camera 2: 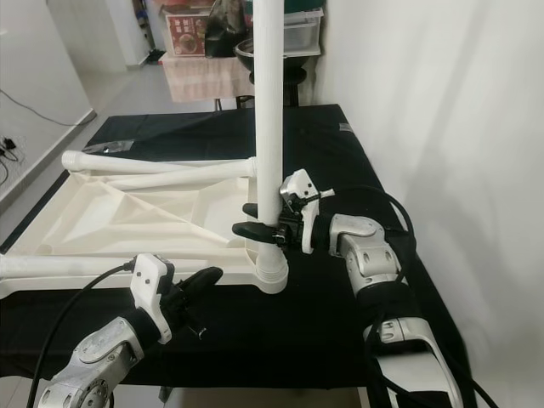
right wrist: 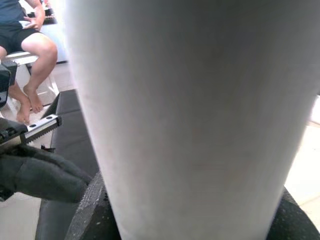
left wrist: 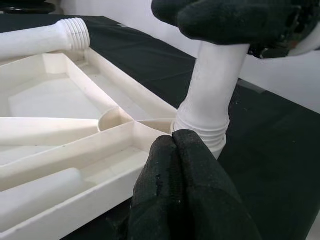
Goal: Building children table
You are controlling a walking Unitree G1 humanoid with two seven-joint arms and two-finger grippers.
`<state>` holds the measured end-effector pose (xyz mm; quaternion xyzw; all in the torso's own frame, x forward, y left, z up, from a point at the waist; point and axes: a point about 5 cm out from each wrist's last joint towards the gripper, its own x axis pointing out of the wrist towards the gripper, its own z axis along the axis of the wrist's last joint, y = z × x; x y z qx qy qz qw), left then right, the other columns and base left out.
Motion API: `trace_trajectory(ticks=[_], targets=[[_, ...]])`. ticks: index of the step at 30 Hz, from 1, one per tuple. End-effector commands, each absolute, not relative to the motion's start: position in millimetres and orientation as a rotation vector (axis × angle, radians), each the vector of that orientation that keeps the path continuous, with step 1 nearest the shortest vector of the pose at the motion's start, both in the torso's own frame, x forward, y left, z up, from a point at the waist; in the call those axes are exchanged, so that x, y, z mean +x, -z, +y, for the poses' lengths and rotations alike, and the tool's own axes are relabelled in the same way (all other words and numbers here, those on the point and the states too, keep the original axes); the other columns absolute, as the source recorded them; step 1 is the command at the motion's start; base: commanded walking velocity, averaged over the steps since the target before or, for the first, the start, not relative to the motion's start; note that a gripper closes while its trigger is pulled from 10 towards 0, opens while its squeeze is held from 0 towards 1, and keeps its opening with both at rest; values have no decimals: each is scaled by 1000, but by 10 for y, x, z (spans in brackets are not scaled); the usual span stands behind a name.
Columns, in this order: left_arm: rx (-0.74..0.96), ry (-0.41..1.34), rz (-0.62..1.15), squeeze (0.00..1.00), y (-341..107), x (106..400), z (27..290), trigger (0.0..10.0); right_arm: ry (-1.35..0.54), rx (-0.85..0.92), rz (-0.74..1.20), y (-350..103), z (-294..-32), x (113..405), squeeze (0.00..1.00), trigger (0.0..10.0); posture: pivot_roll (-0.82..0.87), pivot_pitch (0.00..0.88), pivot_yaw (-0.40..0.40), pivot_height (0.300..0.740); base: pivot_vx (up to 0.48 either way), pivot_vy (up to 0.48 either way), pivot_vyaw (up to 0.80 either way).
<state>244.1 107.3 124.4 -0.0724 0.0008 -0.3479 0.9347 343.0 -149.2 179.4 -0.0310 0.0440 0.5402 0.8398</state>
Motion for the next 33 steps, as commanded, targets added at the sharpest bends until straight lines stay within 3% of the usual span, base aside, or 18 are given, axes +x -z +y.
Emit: trace_trajectory(ticks=[1, 3, 4, 5, 6, 9, 16, 18, 19, 20, 21, 22, 25, 28, 29, 30, 33], targets=[[-146, 703, 7, 0, -1233, 2423, 1085, 10000, -1084, -32, 115, -1706, -1546, 3398, 0, 0, -57, 0, 20, 740, 0, 0, 0], [-148, 700, 3, 0, -1250, 2417, 1101, 10000, -824, 49, 164, -1414, -1346, 3245, 0, 0, -68, 0, 25, 740, 0, 0, 0], [-148, 700, 3, 0, -1250, 2417, 1101, 10000, -824, 49, 164, -1414, -1346, 3245, 0, 0, -68, 0, 25, 740, 0, 0, 0], [-149, 698, 1, 0, -1257, 2416, 1110, 10000, -702, 97, 174, -1318, -1249, 3163, 0, 0, -72, 0, 27, 740, 0, 0, 0], [-149, 696, 0, 0, -1265, 2419, 1121, 10000, -668, 180, 234, -1191, -1055, 2979, 0, 0, -78, 0, 33, 740, 0, 0, 0], [-148, 696, 0, 0, -1269, 2430, 1144, 10000, -772, 59, 150, -1311, -832, 2834, 0, 0, -99, 0, 50, 740, 0, 0, 0], [-149, 703, 3, 0, -1274, 2451, 1156, 10000, -755, 144, 212, -1262, -904, 2945, 0, 0, -84, 0, 37, 740, 0, 0, 0], [-155, 678, -5, 0, -1277, 2456, 1164, 10000, -771, 146, 208, -1300, -891, 2911, 0, 10000, -76, 0, 31, 740, 0, 0, 0], [-155, 678, -5, 0, -1277, 2456, 1164, 10000, -771, 146, 208, -1300, -891, 2911, 0, 10000, -76, 0, 31, 740, 0, 0, 0], [-156, 675, -6, 0, -1278, 2459, 1163, 10000, -797, 159, 201, -1333, -888, 2896, 204, 10000, -73, 0, 30, 740, 0, 0, 0], [-156, 674, -6, 0, -1278, 2460, 1160, 10000, -807, 168, 199, -1360, -881, 2871, 204, 10000, -73, 0, 30, 740, 0, 0, 0], [-155, 675, -6, 0, -1276, 2461, 1157, 10000, -874, 146, 180, -1406, -888, 2855, 1000, 10000, -70, 0, 27, 740, 0, 0, 0], [-155, 676, -5, 0, -1275, 2461, 1155, 10000, -922, 125, 169, -1434, -895, 2844, 1000, 10000, -70, 0, 27, 740, 0, 0, 0], [-157, 684, -2, 0, -1267, 2468, 1138, 10000, -946, 31, 126, -1596, -1157, 3172, 1000, 10000, -64, 0, 25, 740, 0, 0, 0], [-157, 684, -2, 0, -1267, 2468, 1138, 10000, -946, 31, 126, -1596, -1157, 3172, 1000, 10000, -64, 0, 25, 740, 0, 0, 0], [-158, 685, -2, 0, -1265, 2469, 1134, 10000, -945, 7, 122, -1671, -1255, 3282, 925, 10000, -59, 0, 20, 740, 0, 0, 0], [-158, 685, -2, 0, -1263, 2469, 1129, 10000, -948, -6, 124, -1738, -1334, 3357, 925, 10000, -56, 0, 17, 740, 0, 0, 0]])
